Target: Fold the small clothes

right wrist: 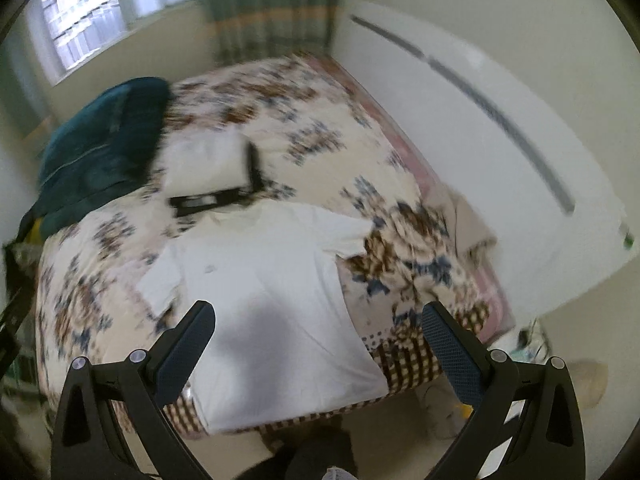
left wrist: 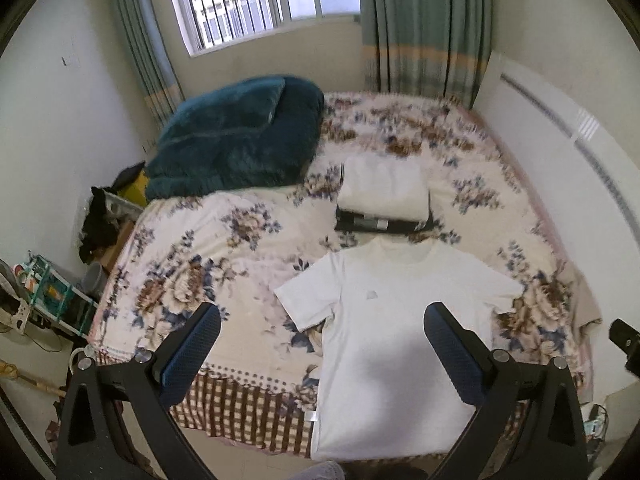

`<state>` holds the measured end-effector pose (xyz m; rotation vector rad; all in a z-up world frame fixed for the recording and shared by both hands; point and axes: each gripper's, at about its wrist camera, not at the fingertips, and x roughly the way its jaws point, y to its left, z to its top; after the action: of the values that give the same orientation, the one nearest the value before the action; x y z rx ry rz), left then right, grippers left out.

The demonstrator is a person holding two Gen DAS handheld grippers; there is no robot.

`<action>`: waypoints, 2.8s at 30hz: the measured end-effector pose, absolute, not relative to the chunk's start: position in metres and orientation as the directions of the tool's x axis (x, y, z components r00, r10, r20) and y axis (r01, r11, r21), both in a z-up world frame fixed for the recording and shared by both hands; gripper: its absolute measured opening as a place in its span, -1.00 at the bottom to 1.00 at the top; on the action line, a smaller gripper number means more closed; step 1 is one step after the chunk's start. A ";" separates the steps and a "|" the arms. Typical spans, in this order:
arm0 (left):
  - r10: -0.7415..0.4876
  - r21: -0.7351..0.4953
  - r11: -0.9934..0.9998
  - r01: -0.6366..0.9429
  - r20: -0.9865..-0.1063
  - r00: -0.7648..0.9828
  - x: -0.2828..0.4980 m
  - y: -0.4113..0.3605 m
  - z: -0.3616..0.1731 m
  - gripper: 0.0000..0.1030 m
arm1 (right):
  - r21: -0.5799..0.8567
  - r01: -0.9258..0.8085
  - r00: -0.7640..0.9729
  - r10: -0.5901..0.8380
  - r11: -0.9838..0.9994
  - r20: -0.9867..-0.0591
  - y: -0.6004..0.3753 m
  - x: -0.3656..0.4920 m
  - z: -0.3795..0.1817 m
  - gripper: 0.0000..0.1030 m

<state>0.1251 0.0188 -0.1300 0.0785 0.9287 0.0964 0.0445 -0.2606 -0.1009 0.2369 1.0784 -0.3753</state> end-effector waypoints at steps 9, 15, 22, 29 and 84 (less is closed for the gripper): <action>0.231 0.201 0.973 -0.116 -0.886 0.401 0.224 -0.009 -0.308 1.00 | 0.137 0.632 0.257 -0.039 0.762 -0.966 -0.408 0.150 -0.340 1.00; 0.265 0.225 0.957 -0.180 -0.934 0.240 0.270 -0.018 -0.423 1.00 | 0.282 0.774 0.250 0.136 0.566 -0.959 -0.487 0.202 -0.495 0.77; 0.245 0.209 0.950 -0.232 -0.959 0.139 0.302 -0.018 -0.517 1.00 | 0.523 0.820 0.442 0.323 0.233 -0.837 -0.515 0.232 -0.622 0.60; 0.228 0.196 0.956 -0.217 -0.965 0.132 0.320 -0.019 -0.552 1.00 | 0.541 0.796 0.512 0.173 0.273 -0.841 -0.506 0.259 -0.629 -0.86; -0.127 -0.113 0.992 0.058 -0.901 0.414 0.338 0.008 -0.506 -0.81 | 0.051 0.308 0.219 -0.019 0.950 -0.976 -0.267 0.297 -0.580 0.28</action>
<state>0.3382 0.0077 -0.5061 -0.0675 1.1386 -0.1166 0.2968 -0.2666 -0.5805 0.2548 1.3349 -0.2294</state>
